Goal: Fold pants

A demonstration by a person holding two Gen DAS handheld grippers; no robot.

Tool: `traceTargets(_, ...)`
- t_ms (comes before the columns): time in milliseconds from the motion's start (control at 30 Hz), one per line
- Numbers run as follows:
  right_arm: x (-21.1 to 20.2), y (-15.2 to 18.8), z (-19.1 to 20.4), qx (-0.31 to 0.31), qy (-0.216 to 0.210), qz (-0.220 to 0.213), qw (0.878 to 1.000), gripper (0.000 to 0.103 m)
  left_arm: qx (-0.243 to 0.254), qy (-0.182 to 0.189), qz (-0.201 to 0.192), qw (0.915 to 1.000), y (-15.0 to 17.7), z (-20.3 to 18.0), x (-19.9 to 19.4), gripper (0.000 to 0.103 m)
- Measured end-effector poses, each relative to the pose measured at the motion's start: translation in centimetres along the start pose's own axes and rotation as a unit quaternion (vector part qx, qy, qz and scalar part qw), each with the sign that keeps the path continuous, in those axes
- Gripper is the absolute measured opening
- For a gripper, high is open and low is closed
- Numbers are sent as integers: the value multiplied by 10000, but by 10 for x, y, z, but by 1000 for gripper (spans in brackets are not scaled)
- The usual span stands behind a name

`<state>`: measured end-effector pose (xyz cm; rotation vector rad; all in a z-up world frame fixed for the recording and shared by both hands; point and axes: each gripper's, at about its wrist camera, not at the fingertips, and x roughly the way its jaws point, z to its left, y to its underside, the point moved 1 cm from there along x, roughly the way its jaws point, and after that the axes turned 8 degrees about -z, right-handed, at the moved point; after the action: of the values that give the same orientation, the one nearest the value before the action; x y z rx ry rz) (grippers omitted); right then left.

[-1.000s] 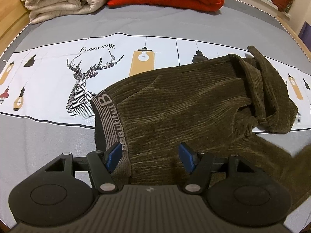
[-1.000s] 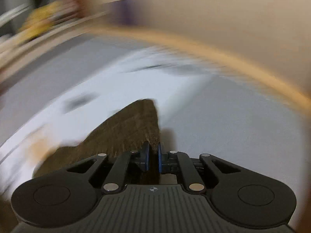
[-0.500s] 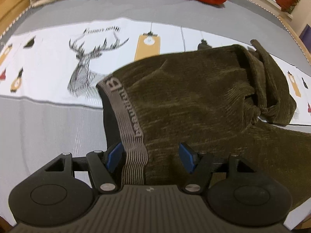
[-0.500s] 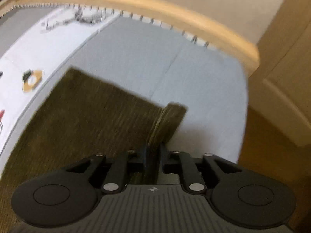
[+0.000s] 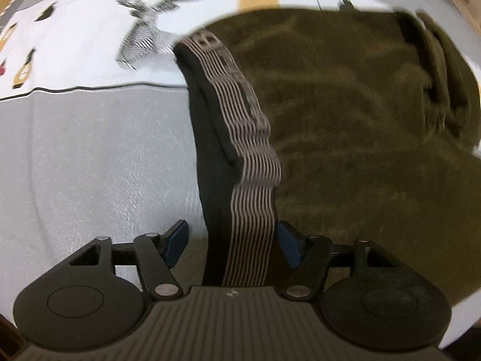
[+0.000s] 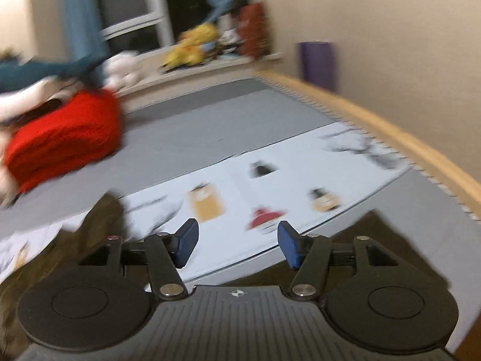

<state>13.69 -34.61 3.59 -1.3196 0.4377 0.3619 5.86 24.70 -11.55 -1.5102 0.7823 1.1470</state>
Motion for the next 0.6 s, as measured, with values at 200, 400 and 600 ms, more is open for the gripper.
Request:
traceTargets(200, 20, 3, 30, -372, -191, 188, 9989, 60, 870, 170, -188, 9959, 16, -10, -4, 23)
traceTargets(400, 38, 9, 21, 290, -129, 567, 9979, 60, 1130, -91, -65, 9935, 29, 0, -17, 13)
traceTargets(600, 43, 13, 37, 210, -212, 601, 9977, 60, 1784, -633, -288, 9815, 31, -12, -38, 17)
